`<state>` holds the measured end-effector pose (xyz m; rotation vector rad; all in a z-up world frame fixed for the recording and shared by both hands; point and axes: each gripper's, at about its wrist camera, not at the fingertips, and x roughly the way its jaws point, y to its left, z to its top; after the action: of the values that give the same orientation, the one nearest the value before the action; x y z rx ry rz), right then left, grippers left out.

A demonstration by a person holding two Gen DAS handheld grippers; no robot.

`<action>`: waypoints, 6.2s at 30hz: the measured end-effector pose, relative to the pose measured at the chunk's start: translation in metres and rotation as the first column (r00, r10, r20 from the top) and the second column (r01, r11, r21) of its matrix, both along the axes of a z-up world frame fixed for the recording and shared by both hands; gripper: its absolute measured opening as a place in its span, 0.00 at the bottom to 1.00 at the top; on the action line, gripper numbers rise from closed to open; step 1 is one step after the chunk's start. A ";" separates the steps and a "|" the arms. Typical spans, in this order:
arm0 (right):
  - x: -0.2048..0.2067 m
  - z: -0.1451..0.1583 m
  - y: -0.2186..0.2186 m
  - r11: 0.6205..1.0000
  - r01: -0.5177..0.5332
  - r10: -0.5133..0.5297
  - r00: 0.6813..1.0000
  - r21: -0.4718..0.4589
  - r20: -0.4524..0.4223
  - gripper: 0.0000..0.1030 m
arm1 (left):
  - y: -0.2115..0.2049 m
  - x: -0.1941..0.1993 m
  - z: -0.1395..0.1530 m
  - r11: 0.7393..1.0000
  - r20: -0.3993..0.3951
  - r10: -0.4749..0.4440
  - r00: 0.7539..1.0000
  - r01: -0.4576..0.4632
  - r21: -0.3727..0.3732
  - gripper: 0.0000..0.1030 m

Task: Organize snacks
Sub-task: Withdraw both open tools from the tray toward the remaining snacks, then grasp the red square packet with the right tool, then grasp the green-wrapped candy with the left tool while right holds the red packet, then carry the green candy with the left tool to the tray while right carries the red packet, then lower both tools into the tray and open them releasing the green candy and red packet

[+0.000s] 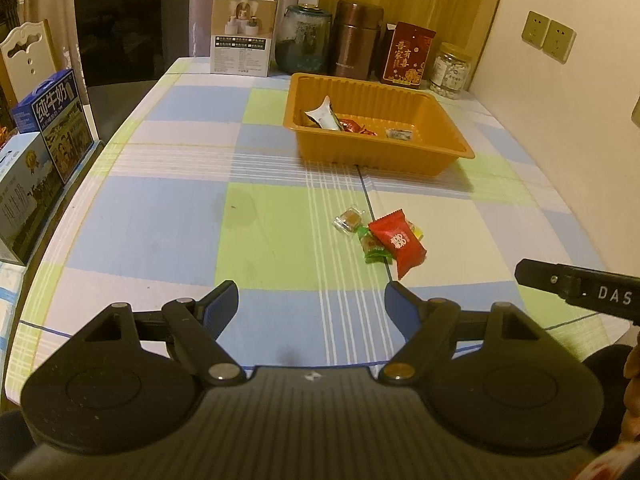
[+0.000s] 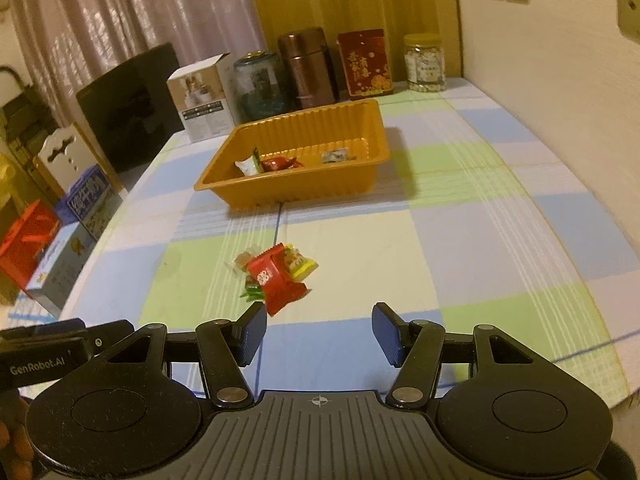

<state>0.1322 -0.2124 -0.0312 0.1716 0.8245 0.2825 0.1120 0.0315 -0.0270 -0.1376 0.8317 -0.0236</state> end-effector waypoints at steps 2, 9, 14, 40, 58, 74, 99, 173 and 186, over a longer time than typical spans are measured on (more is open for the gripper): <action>0.003 -0.002 0.004 1.000 -0.017 0.017 1.000 -0.007 0.008 0.57 | 0.001 0.003 -0.001 1.000 -0.002 0.003 1.000 -0.003 0.006 0.76; 0.017 -0.015 0.020 0.996 -0.083 0.084 0.996 -0.044 0.021 0.57 | 0.007 0.016 -0.011 1.000 -0.009 0.013 1.000 -0.013 0.020 0.76; 0.032 -0.030 0.029 0.991 -0.117 0.118 0.993 -0.061 0.009 0.57 | 0.011 0.026 -0.019 1.000 -0.003 0.014 1.000 -0.014 0.008 0.76; 0.104 -0.093 0.088 0.933 -0.314 0.317 0.949 -0.176 -0.013 0.31 | 0.013 0.065 -0.056 1.000 -0.061 0.020 0.998 -0.020 -0.003 0.76; 0.089 -0.084 0.005 0.992 -0.031 0.024 0.998 -0.123 -0.055 0.24 | -0.034 0.084 -0.058 0.997 -0.031 -0.083 0.996 0.083 0.001 0.64; 0.093 -0.098 0.005 0.989 -0.055 0.053 0.998 -0.137 -0.017 0.31 | -0.057 0.104 -0.074 0.993 -0.027 -0.114 0.993 0.114 0.004 0.63; 0.086 -0.095 -0.004 0.996 -0.011 0.010 1.000 -0.093 -0.008 0.25 | -0.069 0.111 -0.086 0.989 -0.033 -0.125 0.992 0.127 0.077 0.19; 0.165 0.024 0.004 0.999 -0.029 0.027 0.992 0.017 0.121 0.25 | -0.030 0.179 0.031 0.985 0.128 -0.173 0.977 0.171 0.023 0.19; 0.240 0.016 0.011 0.999 -0.023 0.020 0.995 0.030 0.096 0.25 | -0.025 0.258 0.011 0.985 0.111 -0.171 0.979 0.165 0.060 0.19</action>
<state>0.3721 -0.2014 -0.0148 0.1773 0.7276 0.3220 0.3695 0.0068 -0.0164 -0.0181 0.7259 -0.1679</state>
